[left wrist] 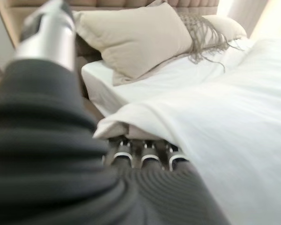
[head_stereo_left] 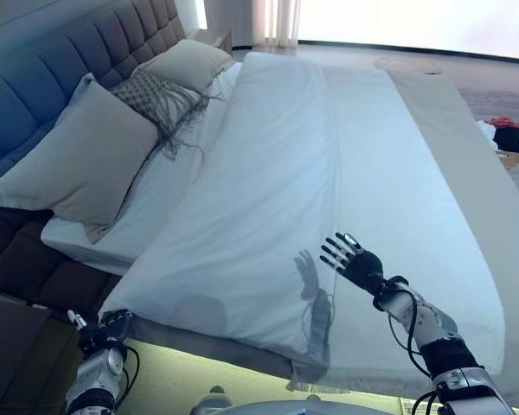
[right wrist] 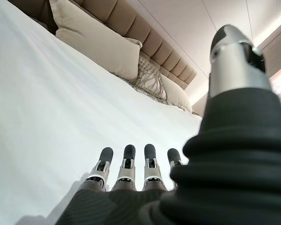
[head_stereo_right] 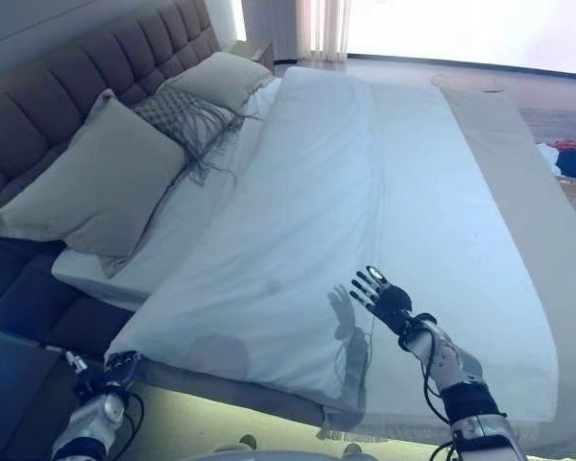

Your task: Make the bed neatly

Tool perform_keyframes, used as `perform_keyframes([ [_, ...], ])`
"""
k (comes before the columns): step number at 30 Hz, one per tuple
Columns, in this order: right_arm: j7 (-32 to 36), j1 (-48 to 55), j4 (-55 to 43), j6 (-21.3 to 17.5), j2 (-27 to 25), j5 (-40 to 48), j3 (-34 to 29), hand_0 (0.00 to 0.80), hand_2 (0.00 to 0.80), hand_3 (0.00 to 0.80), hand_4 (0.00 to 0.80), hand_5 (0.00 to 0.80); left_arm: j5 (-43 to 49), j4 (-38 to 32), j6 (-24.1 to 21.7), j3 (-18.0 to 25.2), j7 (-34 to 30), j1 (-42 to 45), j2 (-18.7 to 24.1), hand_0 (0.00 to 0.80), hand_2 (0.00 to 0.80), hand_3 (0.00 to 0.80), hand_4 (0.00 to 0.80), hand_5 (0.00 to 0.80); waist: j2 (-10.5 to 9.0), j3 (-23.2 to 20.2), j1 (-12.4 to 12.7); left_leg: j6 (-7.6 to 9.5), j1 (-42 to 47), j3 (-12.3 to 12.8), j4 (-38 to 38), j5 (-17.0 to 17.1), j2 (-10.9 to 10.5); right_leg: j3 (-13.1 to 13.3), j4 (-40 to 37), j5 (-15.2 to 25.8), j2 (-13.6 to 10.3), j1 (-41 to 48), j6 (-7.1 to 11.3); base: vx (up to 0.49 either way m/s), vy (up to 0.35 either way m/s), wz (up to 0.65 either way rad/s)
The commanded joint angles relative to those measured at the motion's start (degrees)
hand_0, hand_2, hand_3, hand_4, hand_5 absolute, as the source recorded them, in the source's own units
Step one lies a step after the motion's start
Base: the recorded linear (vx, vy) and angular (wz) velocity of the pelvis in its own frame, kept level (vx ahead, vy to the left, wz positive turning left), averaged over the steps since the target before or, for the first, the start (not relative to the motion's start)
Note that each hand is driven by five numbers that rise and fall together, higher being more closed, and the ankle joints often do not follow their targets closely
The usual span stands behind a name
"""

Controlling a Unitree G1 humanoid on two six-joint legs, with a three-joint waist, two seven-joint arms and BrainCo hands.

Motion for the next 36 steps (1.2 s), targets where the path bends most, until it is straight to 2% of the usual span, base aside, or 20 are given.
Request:
perform_keyframes([
  [1,2.0,2.7,1.3,-3.2,-0.8,4.8,-2.1,0.0,0.0,0.0,0.0,0.0,-3.7,4.9,-8.2,16.6,-7.8,7.4,21.8,0.0,0.0,0.0,0.0,0.0,-2.25,-2.8,7.1,3.91,-2.0,-1.0,0.8,0.6,-4.7,0.5,1.7,0.6,-8.8,0.0,4.7,-0.037,0.007,0.0],
  [5,2.1,2.5,1.3,-3.4,-0.4,5.1,-2.0,0.0,0.0,0.0,0.0,0.0,-3.7,4.3,-6.6,15.4,-8.7,6.8,20.8,0.0,0.0,0.0,0.0,0.0,-2.73,-2.6,7.6,4.0,-1.9,-1.2,0.5,0.5,-4.7,0.2,1.7,0.9,-9.0,0.0,5.1,0.0,0.0,0.0],
  [8,2.1,2.4,0.9,-3.6,0.2,5.1,-1.7,0.0,0.0,0.0,0.0,0.0,-2.8,2.7,-4.4,13.3,-11.8,6.2,19.3,0.0,0.0,0.0,0.0,0.0,-3.19,-2.4,7.8,4.09,-2.0,-1.4,0.6,0.3,-4.6,0.2,1.9,0.9,-9.1,-0.2,5.11,0.0,0.0,0.0],
  [11,2.5,2.6,0.6,-4.1,1.3,4.6,-1.5,0.0,0.0,0.0,0.0,0.0,1.9,0.3,-1.4,9.8,-16.5,5.6,15.7,0.0,0.0,0.0,0.0,0.0,-3.92,-1.7,7.9,4.06,-2.4,-1.5,1.3,-0.1,-4.4,0.5,2.7,0.6,-9.0,-0.9,4.95,-0.06,-0.035,0.04],
  [14,1.9,2.1,0.2,-4.2,2.5,4.9,-1.6,0.0,0.0,0.0,0.0,0.0,6.2,-1.8,0.4,5.4,-17.7,4.6,11.6,0.0,0.0,0.0,0.0,0.0,-5.25,-0.4,8.2,3.93,-3.6,-1.8,2.8,-0.7,-3.9,0.9,4.1,0.2,-8.8,-2.0,4.57,-0.092,-0.076,0.11],
  [19,1.0,0.0,0.1,-5.6,4.0,6.5,-0.8,0.0,0.0,0.0,0.0,0.0,6.7,-1.2,2.4,0.7,-19.4,3.7,6.7,0.0,0.0,0.0,0.0,0.0,-8.28,2.1,8.9,3.59,-5.8,-2.8,7.3,-2.2,-2.7,0.9,7.4,-0.6,-8.2,-3.5,3.99,-0.086,-0.131,0.18],
  [26,0.8,-1.9,-0.1,-6.9,5.5,9.7,-0.7,0.0,0.0,0.0,0.0,0.0,8.4,2.4,1.5,-3.4,-20.1,4.0,3.4,0.0,0.0,0.0,0.0,0.0,-12.47,6.5,10.0,3.2,-8.9,-4.3,16.4,-5.2,-0.2,1.1,12.9,-2.1,-6.9,-4.6,3.34,-0.046,-0.117,0.28],
  [31,1.6,-2.2,0.2,-6.1,6.7,10.6,-0.7,0.0,0.0,0.0,0.0,0.0,10.7,5.5,1.8,-4.2,-20.9,4.5,2.2,0.0,0.0,0.0,0.0,0.0,-14.2,7.8,10.6,3.08,-8.7,-5.0,18.7,-6.2,0.9,0.8,14.1,-2.3,-6.3,-3.8,3.84,0.043,-0.07,0.16],
  [36,1.6,-2.0,-0.9,-7.6,7.7,11.3,-0.4,0.0,0.0,0.0,0.0,0.0,13.7,7.0,1.1,-5.0,-19.7,5.5,2.0,0.0,0.0,0.0,0.0,0.0,-15.45,9.0,11.7,3.17,-9.0,-5.4,19.7,-6.6,1.3,0.4,14.5,-2.2,-5.9,-3.3,4.33,0.016,-0.066,0.18],
])
